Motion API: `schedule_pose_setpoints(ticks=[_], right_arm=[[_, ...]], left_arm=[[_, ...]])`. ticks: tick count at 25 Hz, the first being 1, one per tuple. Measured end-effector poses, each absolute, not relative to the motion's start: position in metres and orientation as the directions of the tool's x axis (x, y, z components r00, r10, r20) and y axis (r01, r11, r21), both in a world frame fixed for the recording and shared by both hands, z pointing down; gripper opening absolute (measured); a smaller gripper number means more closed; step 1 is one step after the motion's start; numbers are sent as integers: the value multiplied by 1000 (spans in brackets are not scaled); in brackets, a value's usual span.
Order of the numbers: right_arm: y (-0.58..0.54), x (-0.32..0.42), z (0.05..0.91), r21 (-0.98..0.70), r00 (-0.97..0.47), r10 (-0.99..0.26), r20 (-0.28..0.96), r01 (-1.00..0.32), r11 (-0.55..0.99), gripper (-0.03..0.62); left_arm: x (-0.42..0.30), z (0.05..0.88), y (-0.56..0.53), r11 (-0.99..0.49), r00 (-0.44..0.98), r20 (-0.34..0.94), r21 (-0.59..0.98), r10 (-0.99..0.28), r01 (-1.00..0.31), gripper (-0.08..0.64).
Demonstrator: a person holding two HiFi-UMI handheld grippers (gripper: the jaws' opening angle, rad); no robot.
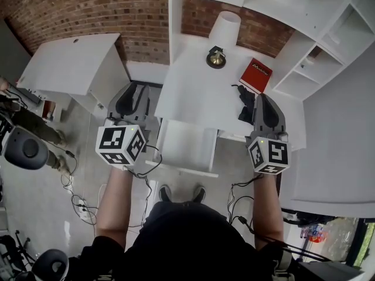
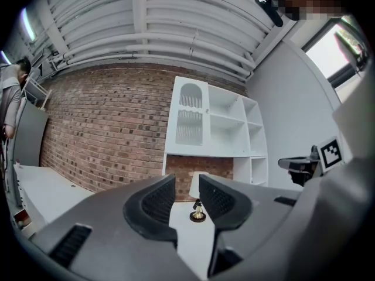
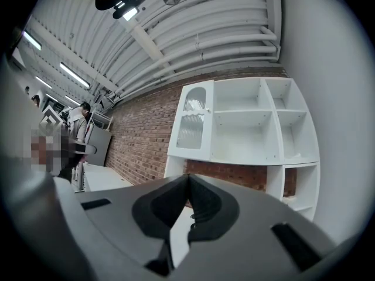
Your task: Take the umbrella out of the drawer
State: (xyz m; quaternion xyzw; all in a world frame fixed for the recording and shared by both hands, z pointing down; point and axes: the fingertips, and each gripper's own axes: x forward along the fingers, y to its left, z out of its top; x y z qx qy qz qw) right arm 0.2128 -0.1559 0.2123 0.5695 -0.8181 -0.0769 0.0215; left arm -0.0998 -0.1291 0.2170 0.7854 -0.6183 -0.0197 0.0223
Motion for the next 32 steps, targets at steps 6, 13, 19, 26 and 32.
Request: schedule_pose_setpoints(ticks=[6,13,19,26,32], right_arm=[[-157,211,214,144,-358,-933,-46,-926,348,-2],[-155,208,213,151,-360,-932,-43,-924,351,-2],[-155,206,213,149,-347,-937,-43,-929,338,-2],[-155,199,215,153,-336,-941,-36,-933,327,-2],[-158,191,214,161,-325,-945,-31,-935,316,-2]], left_arm=[[-101,216,-131,-235,236,-5,77,-972,-969,123],[-99,217,-130,-252,253,-3,85,-968,-964,123],[-103,221,-134,-261,262,1,94,-965,-961,123],[-108,227,-139,-278,280,10,97,-960,-956,123],[-119,225,-147,-290,292,6,96,-956,-952,123]])
